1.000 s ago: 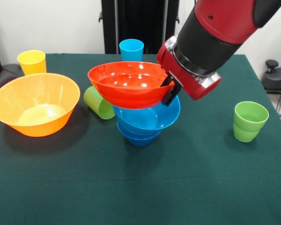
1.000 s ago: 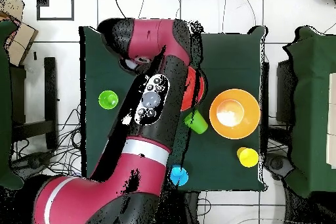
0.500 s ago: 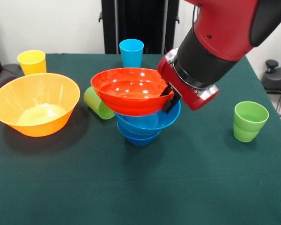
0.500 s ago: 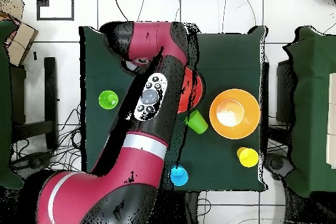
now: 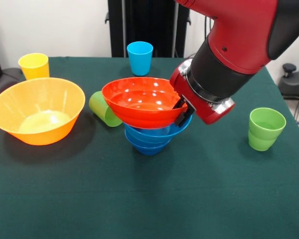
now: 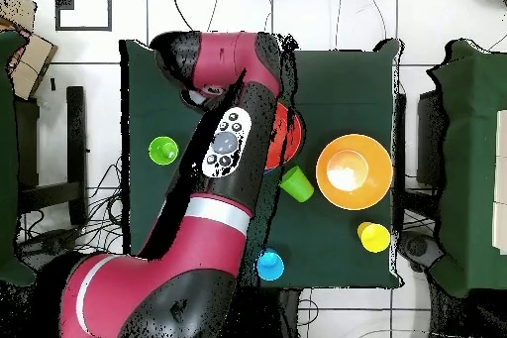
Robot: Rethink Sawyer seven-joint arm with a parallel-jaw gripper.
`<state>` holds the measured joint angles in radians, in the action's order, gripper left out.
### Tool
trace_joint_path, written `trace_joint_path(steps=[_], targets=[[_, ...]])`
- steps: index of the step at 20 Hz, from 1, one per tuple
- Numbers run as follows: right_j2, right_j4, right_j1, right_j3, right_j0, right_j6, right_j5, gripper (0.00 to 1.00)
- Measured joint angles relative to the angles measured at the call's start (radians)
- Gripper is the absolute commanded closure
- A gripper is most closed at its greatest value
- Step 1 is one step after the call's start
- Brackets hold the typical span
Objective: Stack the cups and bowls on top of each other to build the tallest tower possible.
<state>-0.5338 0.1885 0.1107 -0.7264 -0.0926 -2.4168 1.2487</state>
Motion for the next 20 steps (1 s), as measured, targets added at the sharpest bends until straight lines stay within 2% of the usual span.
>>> trace_joint_path(steps=[20], targets=[[-0.026,0.049,-0.005,0.001,-0.001,0.0,0.0,1.0]])
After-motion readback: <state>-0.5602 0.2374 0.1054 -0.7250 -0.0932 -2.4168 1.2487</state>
